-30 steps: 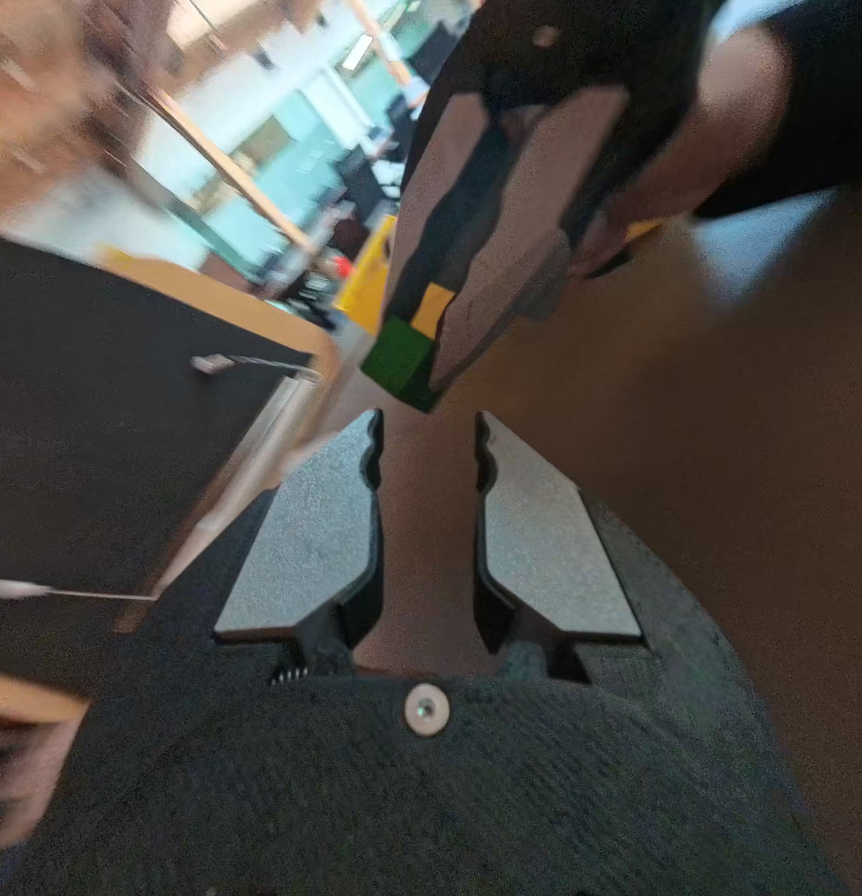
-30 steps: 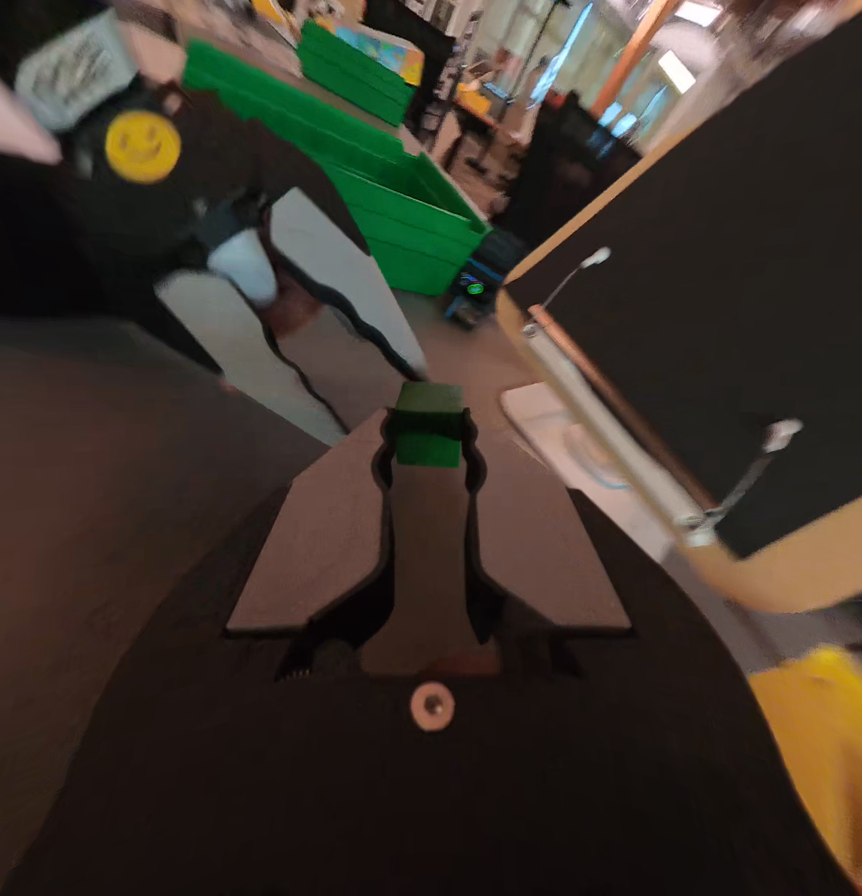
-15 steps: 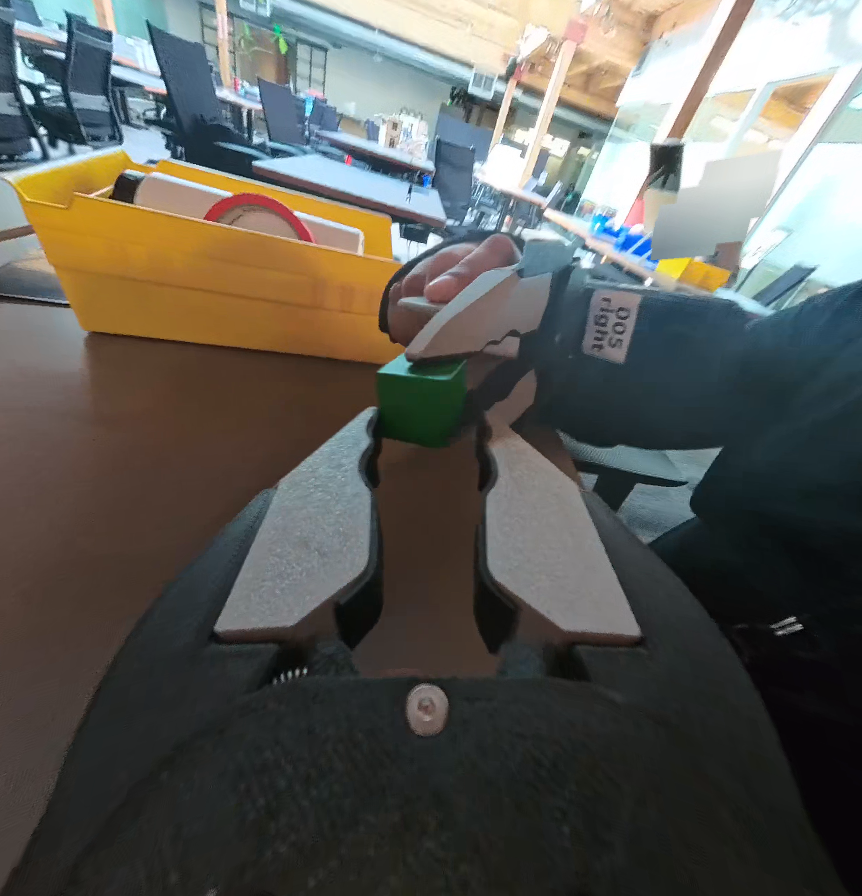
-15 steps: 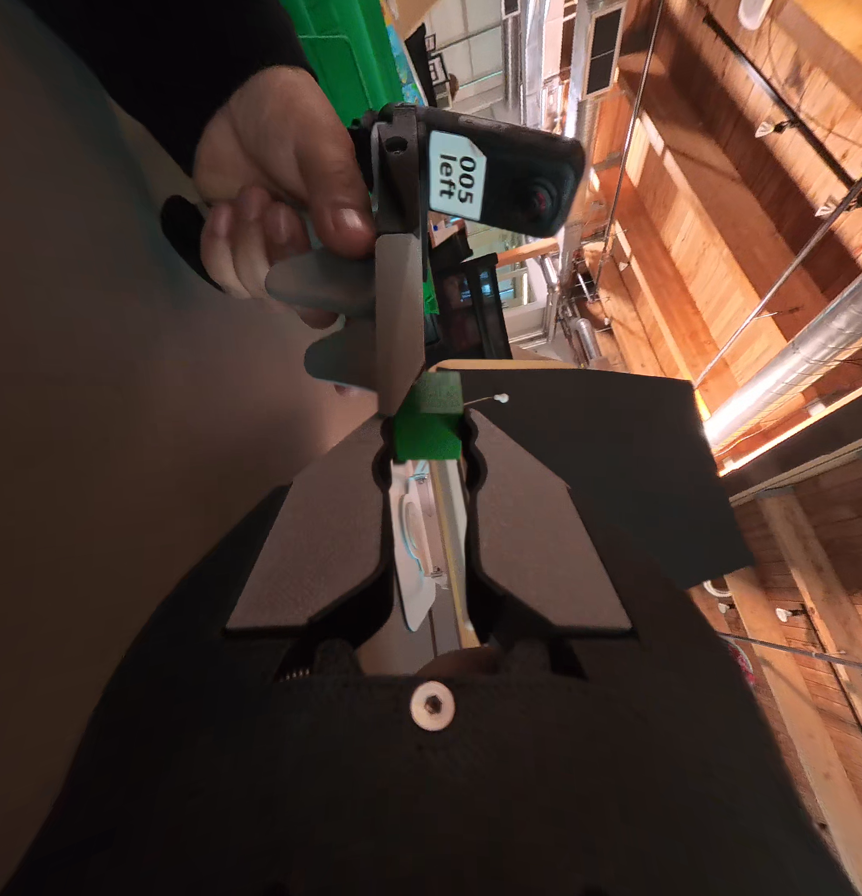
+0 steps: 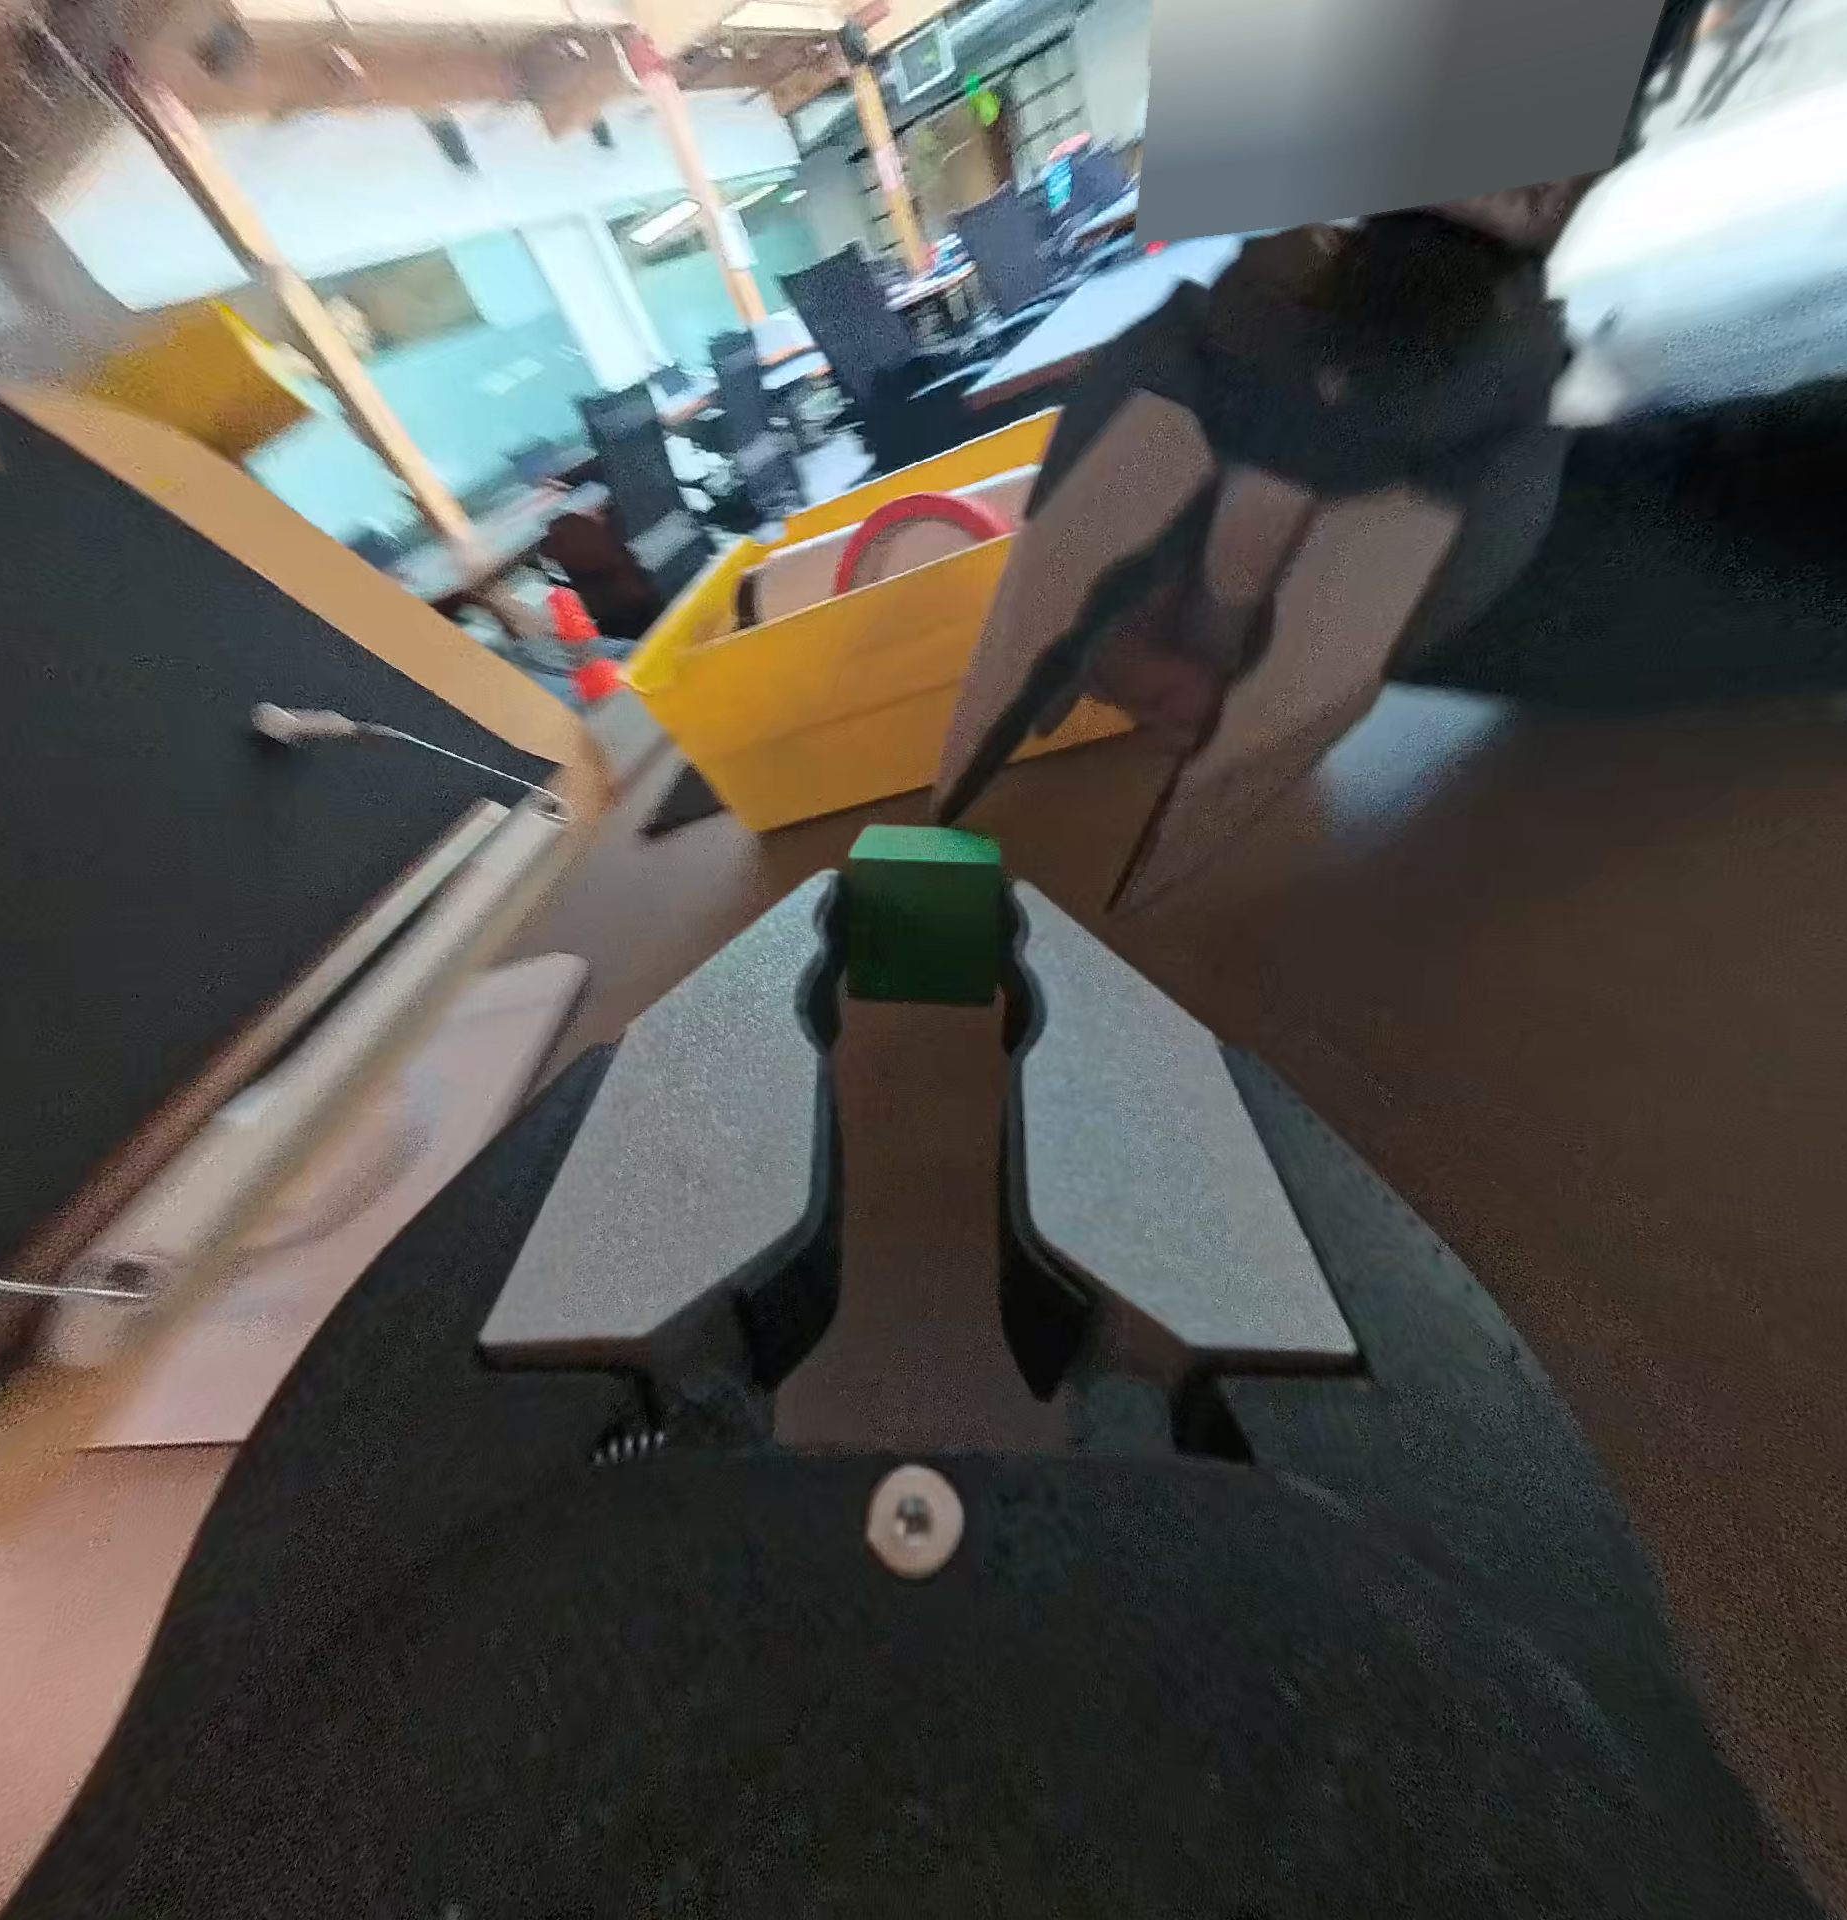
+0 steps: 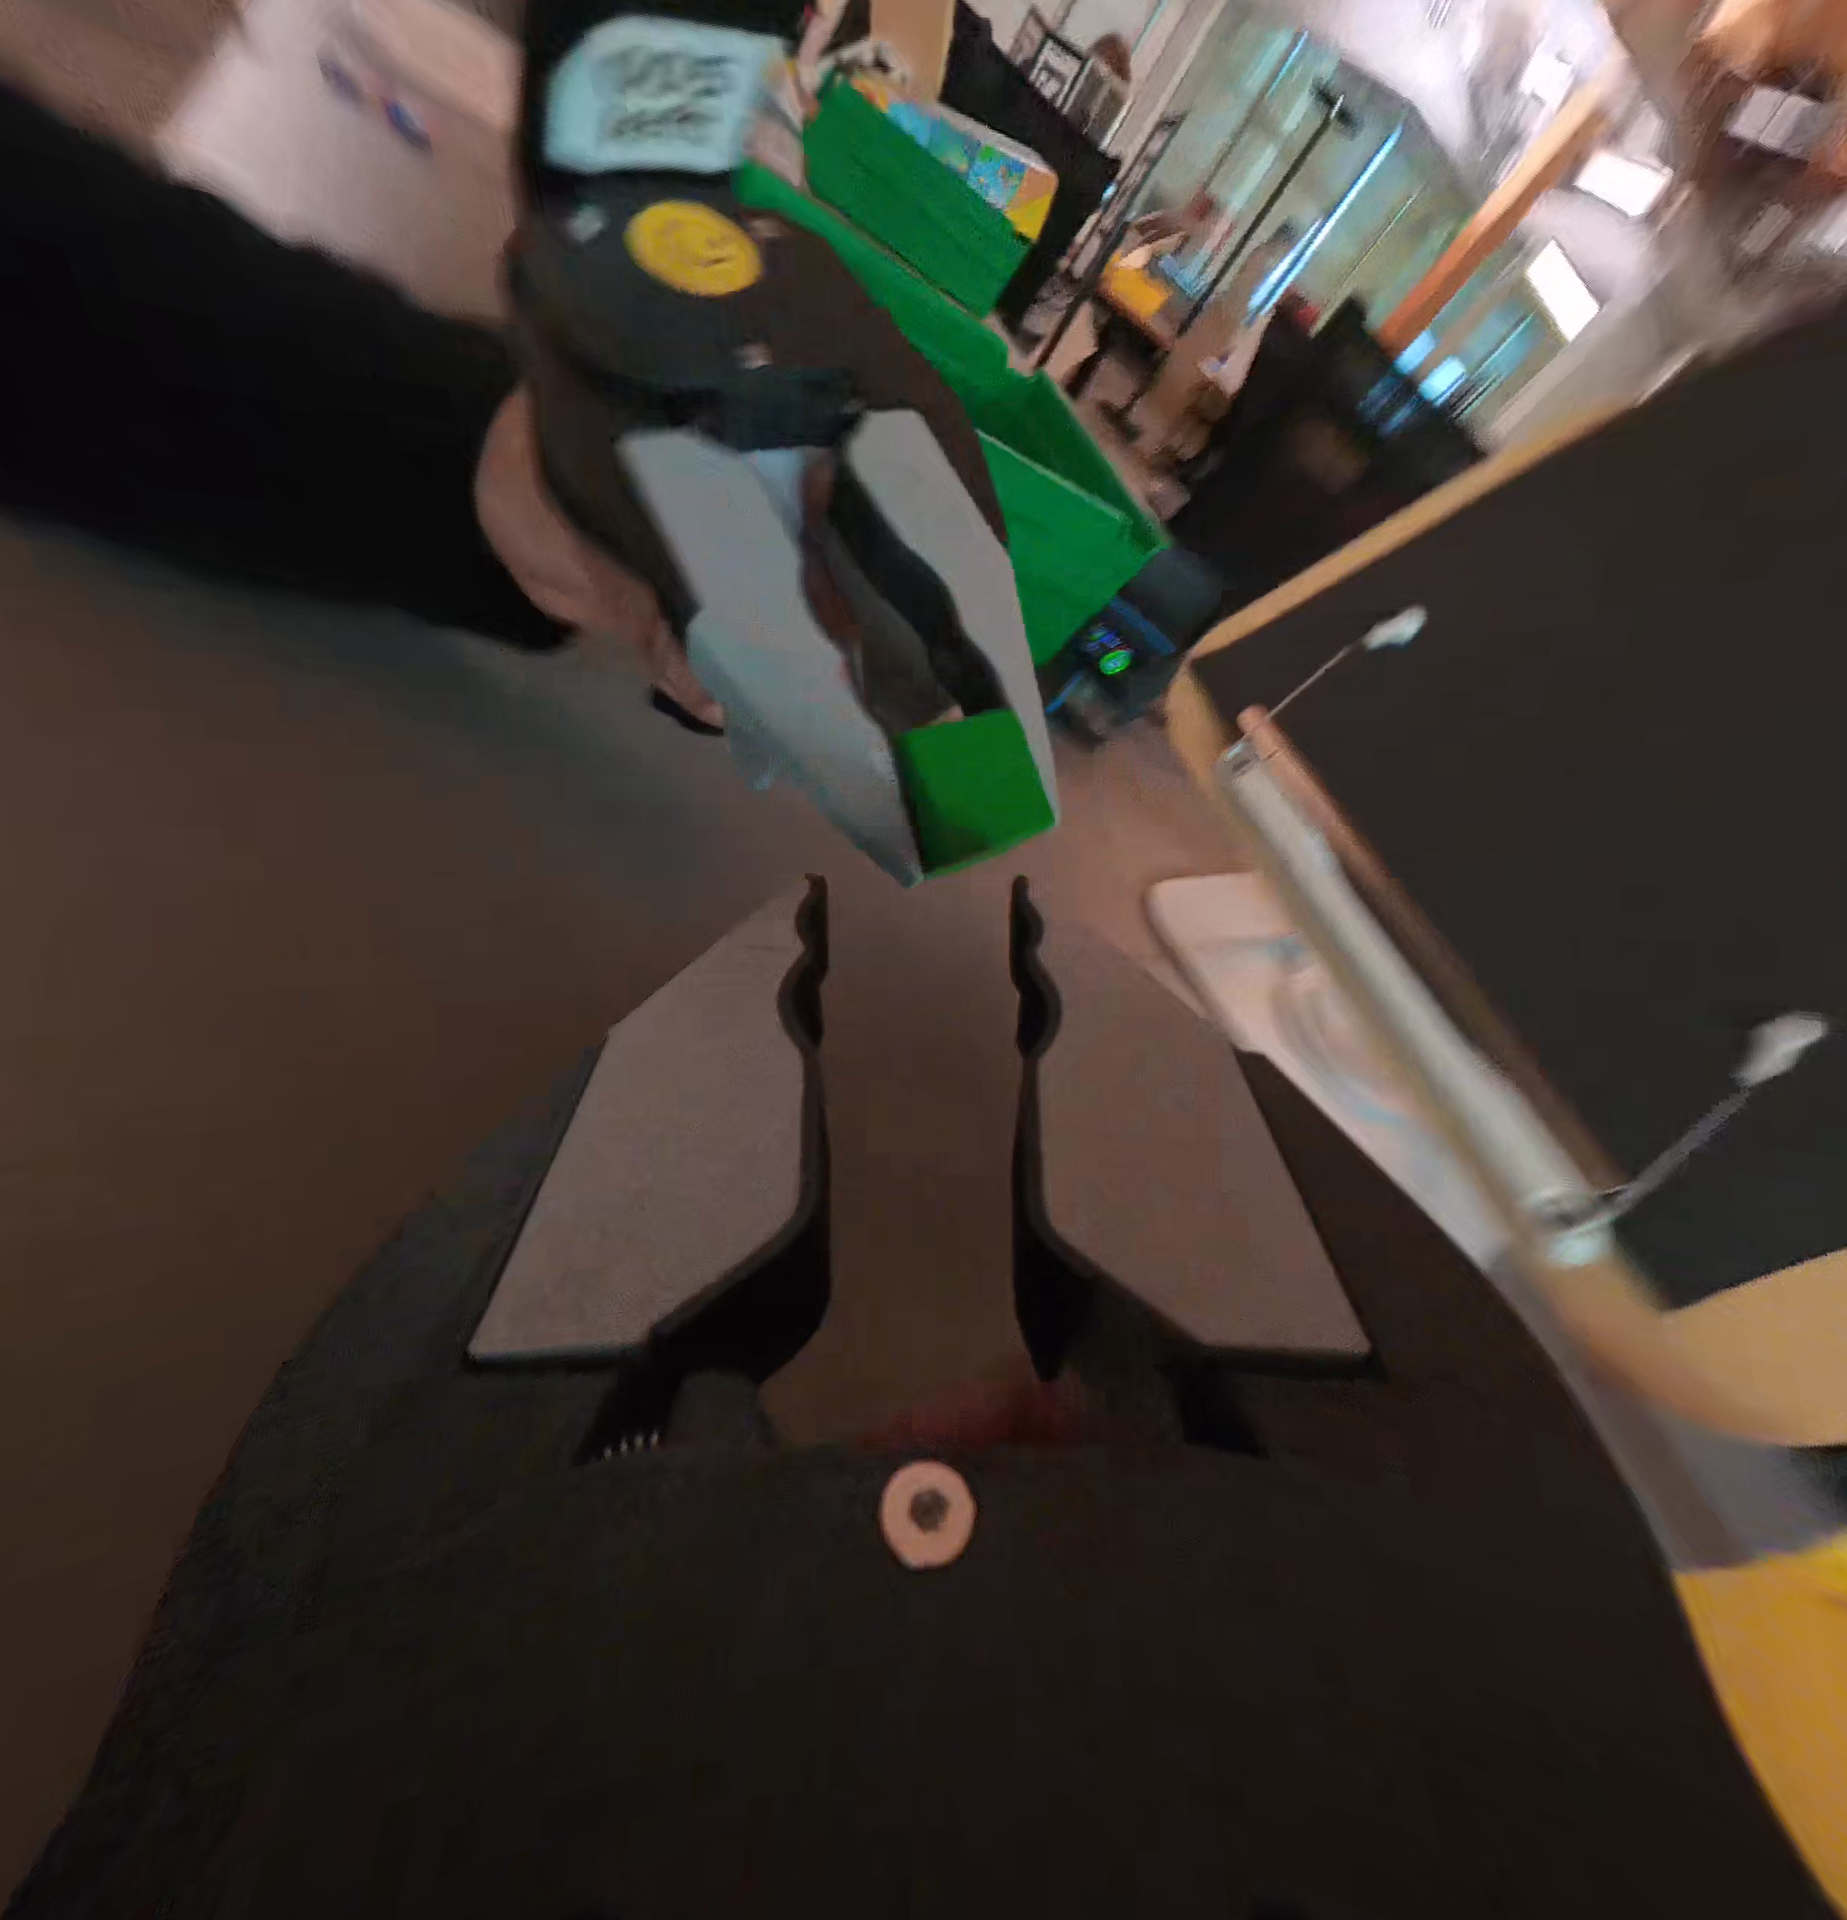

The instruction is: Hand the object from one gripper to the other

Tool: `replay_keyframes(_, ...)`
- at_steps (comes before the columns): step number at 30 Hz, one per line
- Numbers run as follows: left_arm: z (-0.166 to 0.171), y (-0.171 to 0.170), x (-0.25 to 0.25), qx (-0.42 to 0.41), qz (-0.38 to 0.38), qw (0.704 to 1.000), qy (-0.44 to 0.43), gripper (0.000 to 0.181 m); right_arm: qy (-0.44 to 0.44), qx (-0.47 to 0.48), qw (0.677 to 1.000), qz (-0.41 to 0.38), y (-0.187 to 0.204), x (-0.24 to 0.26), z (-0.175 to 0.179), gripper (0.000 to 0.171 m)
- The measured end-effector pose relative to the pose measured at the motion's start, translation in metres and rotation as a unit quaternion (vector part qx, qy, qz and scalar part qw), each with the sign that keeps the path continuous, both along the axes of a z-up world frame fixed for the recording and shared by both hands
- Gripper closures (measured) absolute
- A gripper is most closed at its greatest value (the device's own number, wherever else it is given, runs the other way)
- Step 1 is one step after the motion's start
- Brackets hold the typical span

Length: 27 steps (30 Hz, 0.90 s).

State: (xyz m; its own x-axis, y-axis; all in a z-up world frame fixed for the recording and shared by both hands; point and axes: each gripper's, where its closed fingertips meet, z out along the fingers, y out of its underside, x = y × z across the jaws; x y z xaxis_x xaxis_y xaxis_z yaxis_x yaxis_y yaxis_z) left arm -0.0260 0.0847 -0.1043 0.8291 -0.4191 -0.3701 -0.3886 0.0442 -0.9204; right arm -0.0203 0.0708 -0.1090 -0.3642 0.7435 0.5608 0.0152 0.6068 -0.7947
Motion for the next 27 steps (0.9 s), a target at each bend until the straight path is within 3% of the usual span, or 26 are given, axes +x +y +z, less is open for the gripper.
replay_keyframes(3,0.001,-0.003,0.007,0.073,0.017,0.989,0.131,0.156,-0.086,-0.191,0.977,0.035,0.001,0.002,0.003,0.121)
replay_keyframes(7,0.009,-0.01,0.023,0.149,0.01,0.964,0.221,0.155,-0.154,-0.399,0.898,0.106,-0.005,0.008,0.02,0.105)
replay_keyframes(10,0.011,-0.008,0.022,0.181,0.053,0.934,0.305,0.155,-0.201,-0.466,0.85,0.144,-0.014,0.009,0.021,0.109)
replay_keyframes(12,0.012,-0.01,0.034,0.205,0.038,0.921,0.328,0.155,-0.213,-0.474,0.838,0.166,-0.023,0.01,0.02,0.133)
replay_keyframes(13,0.012,-0.012,0.039,0.212,0.029,0.92,0.328,0.155,-0.216,-0.475,0.834,0.179,-0.027,0.011,0.021,0.134)
replay_keyframes(18,0.014,-0.01,0.036,0.165,0.016,0.963,0.212,0.151,-0.193,-0.438,0.858,0.186,-0.026,0.013,0.024,0.138)
replay_keyframes(23,0.012,-0.008,0.017,0.057,-0.021,0.998,0.022,0.137,-0.096,-0.326,0.934,0.106,-0.005,0.005,0.031,0.138)
replay_keyframes(25,0.011,-0.006,0.014,-0.013,-0.05,0.994,-0.093,0.124,-0.031,-0.229,0.971,0.059,0.005,0.003,0.034,0.139)
replay_keyframes(27,0.012,-0.009,0.017,-0.079,-0.101,0.97,-0.205,0.121,0.025,-0.097,0.995,0.017,0.008,0.004,0.032,0.139)
